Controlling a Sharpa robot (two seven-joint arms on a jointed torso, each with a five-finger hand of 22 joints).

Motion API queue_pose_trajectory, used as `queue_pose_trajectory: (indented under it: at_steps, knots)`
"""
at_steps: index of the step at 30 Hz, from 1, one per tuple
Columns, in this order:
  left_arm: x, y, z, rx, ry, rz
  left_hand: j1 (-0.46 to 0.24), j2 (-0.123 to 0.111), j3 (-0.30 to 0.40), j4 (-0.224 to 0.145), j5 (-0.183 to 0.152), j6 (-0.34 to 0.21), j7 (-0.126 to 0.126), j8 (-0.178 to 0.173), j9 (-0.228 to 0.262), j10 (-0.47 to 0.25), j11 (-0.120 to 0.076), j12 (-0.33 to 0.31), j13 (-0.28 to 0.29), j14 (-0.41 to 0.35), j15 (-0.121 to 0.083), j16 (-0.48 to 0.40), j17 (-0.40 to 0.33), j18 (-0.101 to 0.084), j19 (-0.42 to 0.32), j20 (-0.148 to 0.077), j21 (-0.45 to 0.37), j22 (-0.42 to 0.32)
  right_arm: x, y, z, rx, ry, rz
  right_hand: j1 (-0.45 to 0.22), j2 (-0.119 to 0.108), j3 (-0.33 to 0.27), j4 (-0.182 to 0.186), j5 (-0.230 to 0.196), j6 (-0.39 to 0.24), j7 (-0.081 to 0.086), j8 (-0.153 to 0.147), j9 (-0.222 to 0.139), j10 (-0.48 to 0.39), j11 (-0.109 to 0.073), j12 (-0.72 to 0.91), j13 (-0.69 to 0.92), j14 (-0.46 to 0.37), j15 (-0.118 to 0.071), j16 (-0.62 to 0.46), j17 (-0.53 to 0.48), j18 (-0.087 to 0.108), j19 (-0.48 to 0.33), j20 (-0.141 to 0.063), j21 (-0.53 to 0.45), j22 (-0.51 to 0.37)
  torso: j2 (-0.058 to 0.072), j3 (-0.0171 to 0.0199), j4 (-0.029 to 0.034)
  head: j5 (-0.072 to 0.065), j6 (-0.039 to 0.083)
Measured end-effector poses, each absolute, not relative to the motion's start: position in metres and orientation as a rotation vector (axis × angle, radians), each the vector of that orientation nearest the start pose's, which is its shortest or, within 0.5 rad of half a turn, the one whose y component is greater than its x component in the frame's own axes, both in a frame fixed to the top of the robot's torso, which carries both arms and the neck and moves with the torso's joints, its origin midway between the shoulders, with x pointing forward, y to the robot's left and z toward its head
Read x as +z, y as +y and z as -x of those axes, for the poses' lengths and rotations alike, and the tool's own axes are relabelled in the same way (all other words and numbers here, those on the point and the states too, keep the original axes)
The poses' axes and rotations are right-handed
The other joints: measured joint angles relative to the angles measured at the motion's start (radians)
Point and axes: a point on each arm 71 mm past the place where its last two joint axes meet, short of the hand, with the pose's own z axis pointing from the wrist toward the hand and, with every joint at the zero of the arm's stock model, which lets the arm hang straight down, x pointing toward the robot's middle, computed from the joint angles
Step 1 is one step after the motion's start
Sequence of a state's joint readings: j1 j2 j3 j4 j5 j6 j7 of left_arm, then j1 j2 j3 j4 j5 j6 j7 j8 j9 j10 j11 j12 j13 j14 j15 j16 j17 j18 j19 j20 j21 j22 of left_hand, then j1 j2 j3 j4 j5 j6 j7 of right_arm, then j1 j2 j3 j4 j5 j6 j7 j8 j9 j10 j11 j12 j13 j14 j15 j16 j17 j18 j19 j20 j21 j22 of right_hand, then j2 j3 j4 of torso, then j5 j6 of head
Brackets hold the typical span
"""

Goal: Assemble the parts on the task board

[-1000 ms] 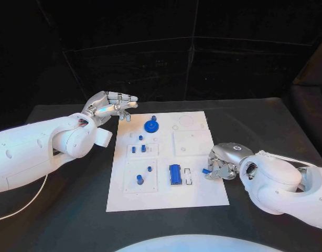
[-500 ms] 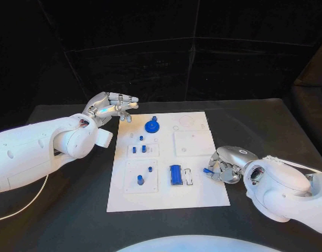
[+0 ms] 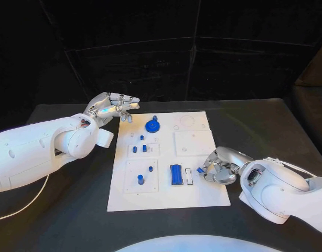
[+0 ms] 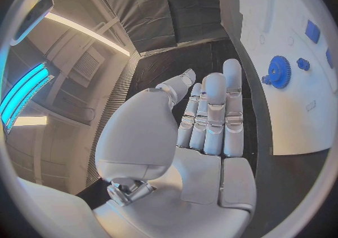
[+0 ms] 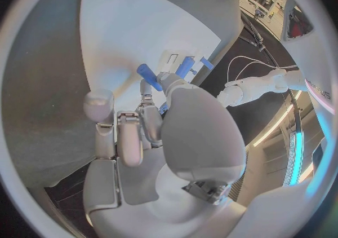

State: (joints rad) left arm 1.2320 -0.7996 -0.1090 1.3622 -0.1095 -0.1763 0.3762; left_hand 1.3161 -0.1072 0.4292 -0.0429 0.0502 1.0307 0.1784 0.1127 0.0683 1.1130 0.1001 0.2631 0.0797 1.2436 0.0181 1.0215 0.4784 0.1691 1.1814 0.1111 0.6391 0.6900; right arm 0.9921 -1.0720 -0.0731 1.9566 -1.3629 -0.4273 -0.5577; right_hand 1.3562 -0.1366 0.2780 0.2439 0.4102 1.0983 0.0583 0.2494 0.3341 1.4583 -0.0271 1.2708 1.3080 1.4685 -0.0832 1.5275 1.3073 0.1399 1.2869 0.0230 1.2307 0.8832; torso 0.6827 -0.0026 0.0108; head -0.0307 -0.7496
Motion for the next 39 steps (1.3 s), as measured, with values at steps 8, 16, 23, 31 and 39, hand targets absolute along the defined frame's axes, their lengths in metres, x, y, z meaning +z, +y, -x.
queue_pose_trajectory:
  at_steps: [8,16,23,31,39]
  knots:
    - [-0.196,0.227,-0.512,-1.502,1.539,0.976,0.000,0.000,0.000,0.000,0.000,0.000,0.000,0.000,0.000,0.000,0.000,0.000,0.000,0.000,0.000,0.000,-0.001,0.000,0.000,0.000,0.000,0.000,-0.251,-0.204,-0.359,0.531,2.011,-0.317,-0.062,-0.013,-0.004,0.009,0.059,0.015,-0.006,0.000,0.028,0.007,0.000,0.000,0.000,0.000,0.000,0.000,0.001,0.000,0.000,0.000,0.000,0.001,0.000,-0.0002,0.0000,0.000,-0.001]
    - [-0.196,0.227,-0.512,-1.506,1.542,0.975,0.000,0.000,0.000,0.000,0.000,0.000,0.000,0.000,0.000,0.000,0.000,0.000,0.000,0.000,0.000,0.000,-0.001,0.000,0.000,0.000,0.000,0.000,-0.255,-0.196,-0.362,0.543,2.036,-0.341,-0.096,-0.016,-0.027,0.020,0.104,0.026,-0.010,0.006,0.036,0.007,0.000,0.004,0.000,0.000,0.000,0.000,0.001,0.000,0.000,0.000,0.000,0.001,0.001,-0.0001,-0.0001,0.004,-0.002]
    - [-0.196,0.227,-0.511,-1.508,1.544,0.975,0.000,0.000,0.000,0.000,0.000,0.000,0.000,0.000,0.000,0.000,0.000,0.000,0.000,0.000,0.000,0.000,-0.001,0.000,0.000,0.000,0.000,0.000,-0.257,-0.189,-0.363,0.553,2.047,-0.349,-0.109,-0.013,-0.040,0.021,0.116,0.031,-0.015,0.010,0.039,0.007,0.000,0.008,0.000,0.000,0.000,0.000,0.001,0.000,0.004,-0.004,0.000,0.003,0.001,0.0006,-0.0010,0.009,-0.004]
    - [-0.196,0.226,-0.511,-1.508,1.545,0.975,0.000,0.000,0.000,0.000,0.000,0.000,0.000,0.000,0.000,0.000,0.000,0.000,0.000,0.000,0.000,0.000,-0.001,0.000,0.000,0.000,0.000,0.000,-0.257,-0.184,-0.363,0.562,2.052,-0.351,-0.109,-0.013,-0.040,0.021,0.121,0.031,-0.015,0.010,0.040,0.007,0.000,0.008,0.000,-0.003,-0.003,0.000,0.001,0.000,0.004,-0.004,0.000,0.002,0.001,0.0009,-0.0022,0.011,-0.006]
    - [-0.196,0.226,-0.511,-1.509,1.547,0.976,0.000,0.000,0.000,0.000,0.000,0.000,0.000,0.000,0.000,0.000,0.000,0.000,0.000,0.000,0.000,0.000,-0.001,0.000,0.000,0.000,0.000,0.000,-0.259,-0.182,-0.365,0.557,2.055,-0.353,-0.135,-0.012,-0.066,0.026,0.122,0.034,-0.012,0.014,0.044,0.007,0.000,0.007,0.000,-0.003,-0.003,0.000,0.000,0.000,0.004,-0.004,0.000,0.002,0.000,0.0005,-0.0018,0.011,-0.007]
